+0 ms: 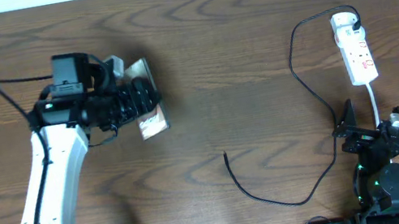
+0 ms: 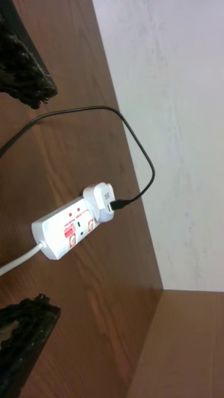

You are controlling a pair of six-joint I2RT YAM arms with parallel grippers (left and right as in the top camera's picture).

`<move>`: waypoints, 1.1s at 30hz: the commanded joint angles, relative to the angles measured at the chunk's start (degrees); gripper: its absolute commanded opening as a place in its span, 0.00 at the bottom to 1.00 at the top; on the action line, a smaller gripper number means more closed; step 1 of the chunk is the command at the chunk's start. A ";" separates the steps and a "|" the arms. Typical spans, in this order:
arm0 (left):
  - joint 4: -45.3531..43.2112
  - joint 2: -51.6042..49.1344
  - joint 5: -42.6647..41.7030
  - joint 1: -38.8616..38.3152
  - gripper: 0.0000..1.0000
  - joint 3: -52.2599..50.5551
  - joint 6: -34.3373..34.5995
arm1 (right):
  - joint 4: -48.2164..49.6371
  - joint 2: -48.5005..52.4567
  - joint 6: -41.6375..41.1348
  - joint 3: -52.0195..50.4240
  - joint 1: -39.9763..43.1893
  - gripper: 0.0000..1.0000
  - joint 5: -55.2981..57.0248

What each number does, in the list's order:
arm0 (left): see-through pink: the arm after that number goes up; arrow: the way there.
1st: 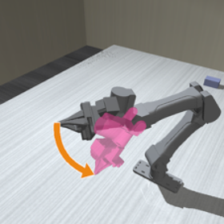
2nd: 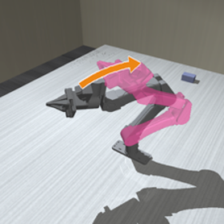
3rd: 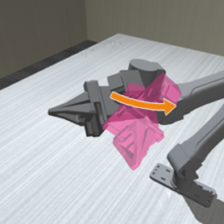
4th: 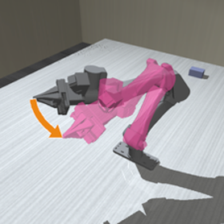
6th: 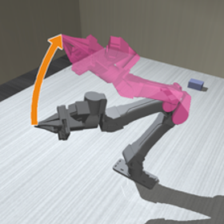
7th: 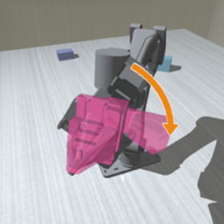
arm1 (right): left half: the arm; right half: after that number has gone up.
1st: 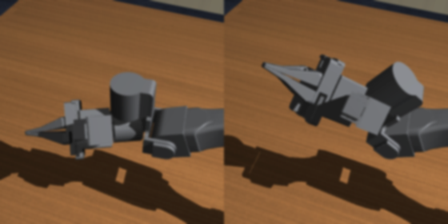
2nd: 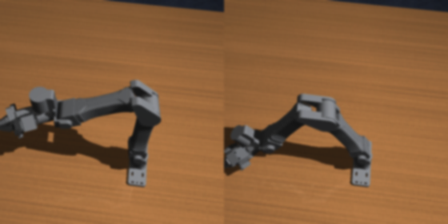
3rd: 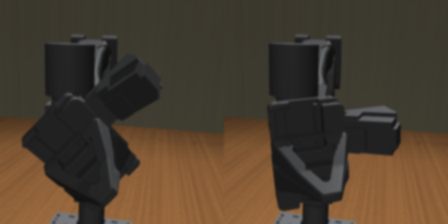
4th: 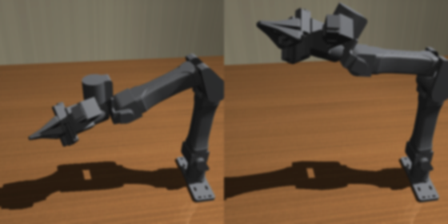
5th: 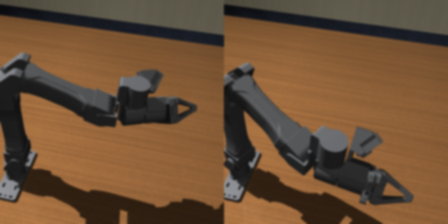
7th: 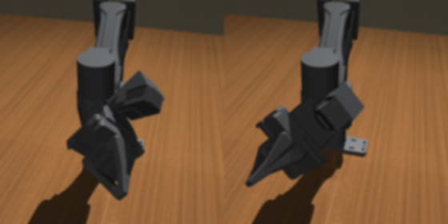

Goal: Plug charger to phone and switch on socket
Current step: 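Lift the phone with the left gripper and rotate it upright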

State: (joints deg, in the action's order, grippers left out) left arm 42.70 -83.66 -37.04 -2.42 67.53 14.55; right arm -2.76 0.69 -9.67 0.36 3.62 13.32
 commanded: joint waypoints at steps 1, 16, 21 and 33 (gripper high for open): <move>-2.64 1.92 -18.62 2.38 0.07 1.84 12.74 | -0.24 -0.31 -0.55 -0.04 -0.28 0.99 0.48; -7.23 2.03 -41.48 5.95 0.07 1.81 64.22 | -0.24 -0.31 -0.55 -0.04 -0.28 0.99 0.48; -7.28 2.03 -42.77 5.99 0.07 1.84 76.56 | -0.24 -0.31 -0.55 -0.04 -0.28 0.99 0.48; -7.26 2.03 -45.09 7.23 0.07 1.84 87.36 | -0.24 -0.31 -0.55 -0.04 -0.28 0.99 0.48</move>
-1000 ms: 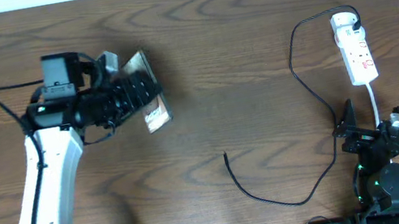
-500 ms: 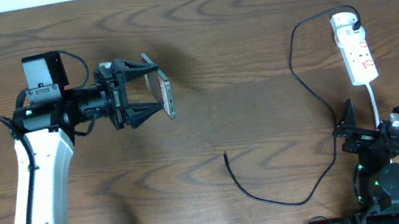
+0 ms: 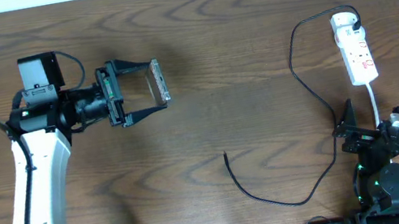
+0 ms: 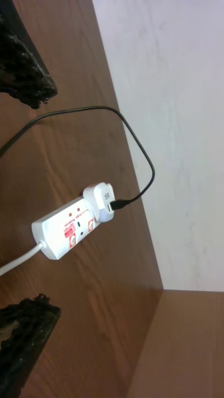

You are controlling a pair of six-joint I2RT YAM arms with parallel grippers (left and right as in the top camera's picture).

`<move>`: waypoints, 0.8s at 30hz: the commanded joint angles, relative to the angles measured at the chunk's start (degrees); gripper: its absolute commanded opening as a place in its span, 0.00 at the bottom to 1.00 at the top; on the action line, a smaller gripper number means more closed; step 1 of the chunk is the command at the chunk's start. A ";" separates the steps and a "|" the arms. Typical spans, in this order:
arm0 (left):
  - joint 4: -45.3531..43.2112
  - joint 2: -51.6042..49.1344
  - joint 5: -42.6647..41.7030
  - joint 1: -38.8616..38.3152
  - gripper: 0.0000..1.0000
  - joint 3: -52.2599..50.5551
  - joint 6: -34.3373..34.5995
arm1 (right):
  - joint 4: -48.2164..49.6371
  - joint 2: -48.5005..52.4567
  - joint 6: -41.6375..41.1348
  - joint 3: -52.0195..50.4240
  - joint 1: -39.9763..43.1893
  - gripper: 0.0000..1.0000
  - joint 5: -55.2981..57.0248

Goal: Plug charger to phone and switch on socket
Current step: 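Lift the phone with the left gripper and rotate it upright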

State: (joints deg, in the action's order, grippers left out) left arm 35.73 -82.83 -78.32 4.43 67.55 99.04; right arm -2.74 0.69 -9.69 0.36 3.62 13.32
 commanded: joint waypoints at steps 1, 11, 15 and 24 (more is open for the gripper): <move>-0.28 1.20 -3.72 0.39 0.07 1.79 2.82 | -0.26 -0.31 -0.52 -0.04 -0.28 0.99 0.48; -0.28 1.20 -1.14 0.39 0.07 1.79 0.20 | -0.26 -0.31 -0.52 -0.04 -0.28 0.99 0.48; -0.28 1.18 -0.09 0.39 0.07 1.79 -1.79 | -0.26 -0.31 -0.52 -0.04 -0.28 0.99 0.48; -0.28 1.20 -0.04 0.39 0.08 1.79 -6.62 | -0.26 -0.31 -0.52 -0.04 -0.28 0.99 0.48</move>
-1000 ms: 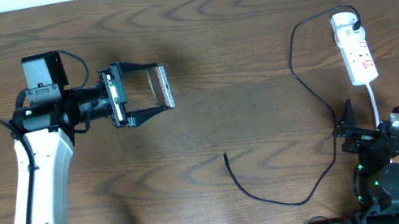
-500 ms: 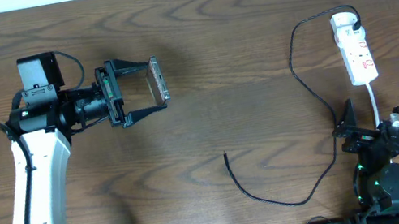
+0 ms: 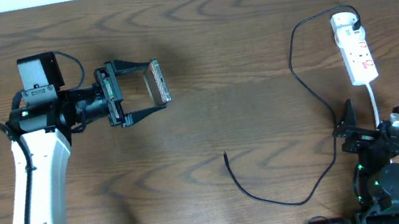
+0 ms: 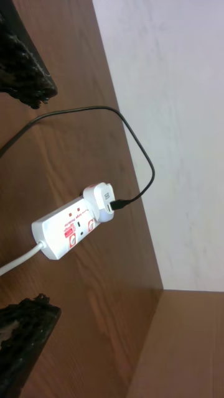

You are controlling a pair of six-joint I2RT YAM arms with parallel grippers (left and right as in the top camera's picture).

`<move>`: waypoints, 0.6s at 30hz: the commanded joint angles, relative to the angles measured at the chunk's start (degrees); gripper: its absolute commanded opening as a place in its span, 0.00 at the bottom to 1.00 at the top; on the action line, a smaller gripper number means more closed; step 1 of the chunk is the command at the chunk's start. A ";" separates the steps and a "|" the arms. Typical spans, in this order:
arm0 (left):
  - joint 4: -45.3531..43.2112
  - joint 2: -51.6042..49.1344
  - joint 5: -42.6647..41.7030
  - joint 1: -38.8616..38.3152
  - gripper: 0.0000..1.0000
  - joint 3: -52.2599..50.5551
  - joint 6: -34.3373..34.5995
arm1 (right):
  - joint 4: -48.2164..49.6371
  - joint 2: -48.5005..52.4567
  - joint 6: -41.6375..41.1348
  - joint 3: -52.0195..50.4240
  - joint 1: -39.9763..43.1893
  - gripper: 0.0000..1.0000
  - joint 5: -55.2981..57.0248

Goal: Plug charger to phone and switch on socket
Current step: 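Lift the phone with the left gripper and rotate it upright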

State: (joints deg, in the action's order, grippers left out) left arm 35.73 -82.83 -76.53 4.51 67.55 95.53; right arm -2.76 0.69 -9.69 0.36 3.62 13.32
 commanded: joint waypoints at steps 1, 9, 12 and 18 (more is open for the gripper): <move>-0.26 1.18 -1.73 0.31 0.07 1.79 -4.11 | -0.24 -0.31 -0.52 -0.04 -0.28 0.99 0.48; -0.22 1.18 10.84 0.28 0.07 1.75 -19.65 | -0.24 -0.31 -0.52 -0.04 -0.28 0.99 0.48; 2.38 1.18 19.43 0.20 0.07 1.51 -26.16 | -0.24 -0.31 -0.52 -0.04 -0.28 0.99 0.48; 11.65 1.18 36.87 0.13 0.07 1.18 -31.26 | -0.24 -0.31 -0.52 -0.04 -0.28 0.99 0.48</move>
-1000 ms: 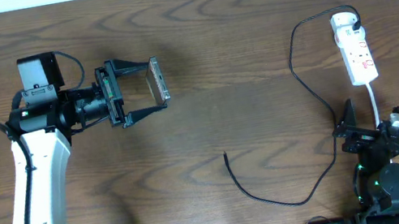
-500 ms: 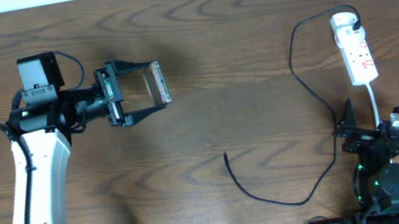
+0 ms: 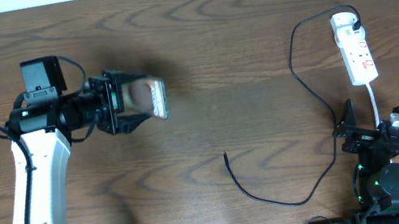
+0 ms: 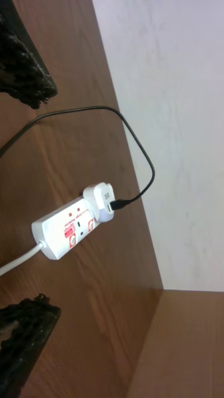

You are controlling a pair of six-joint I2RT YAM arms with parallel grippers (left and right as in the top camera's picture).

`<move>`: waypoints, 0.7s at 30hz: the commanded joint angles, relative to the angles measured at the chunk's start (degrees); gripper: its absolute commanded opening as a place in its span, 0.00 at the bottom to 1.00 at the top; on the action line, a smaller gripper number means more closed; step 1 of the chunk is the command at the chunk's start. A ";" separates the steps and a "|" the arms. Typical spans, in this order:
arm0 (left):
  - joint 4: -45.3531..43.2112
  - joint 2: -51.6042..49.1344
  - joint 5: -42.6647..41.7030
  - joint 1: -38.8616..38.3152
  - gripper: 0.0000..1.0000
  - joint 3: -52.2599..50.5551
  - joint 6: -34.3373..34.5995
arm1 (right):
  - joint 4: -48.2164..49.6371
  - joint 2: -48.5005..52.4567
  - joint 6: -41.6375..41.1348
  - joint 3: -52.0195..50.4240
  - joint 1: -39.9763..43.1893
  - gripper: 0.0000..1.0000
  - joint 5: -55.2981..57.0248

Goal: Plug charger to phone and switch on socket
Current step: 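Lift the phone with the left gripper and rotate it upright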

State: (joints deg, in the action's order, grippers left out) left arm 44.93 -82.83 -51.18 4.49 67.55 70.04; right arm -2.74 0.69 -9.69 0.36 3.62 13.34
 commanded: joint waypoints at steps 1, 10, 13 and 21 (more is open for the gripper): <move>3.85 1.18 13.99 0.15 0.07 1.18 -6.10 | -0.26 -0.31 -0.52 -0.04 -0.28 0.99 0.46; 12.50 1.18 30.93 0.15 0.07 1.14 -6.45 | -0.26 -0.31 -0.52 -0.04 -0.28 0.99 0.46; 13.79 1.18 33.24 0.15 0.07 1.14 -6.49 | -0.26 -0.31 -0.52 -0.04 -0.28 0.99 0.46; 16.35 1.18 40.19 -0.42 0.07 1.07 -6.60 | -0.11 -0.31 -0.52 -0.04 -0.28 0.99 0.92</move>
State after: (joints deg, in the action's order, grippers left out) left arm 60.99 -82.83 -15.44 4.43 67.55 64.23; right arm -2.74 0.69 -9.69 0.36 3.62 13.37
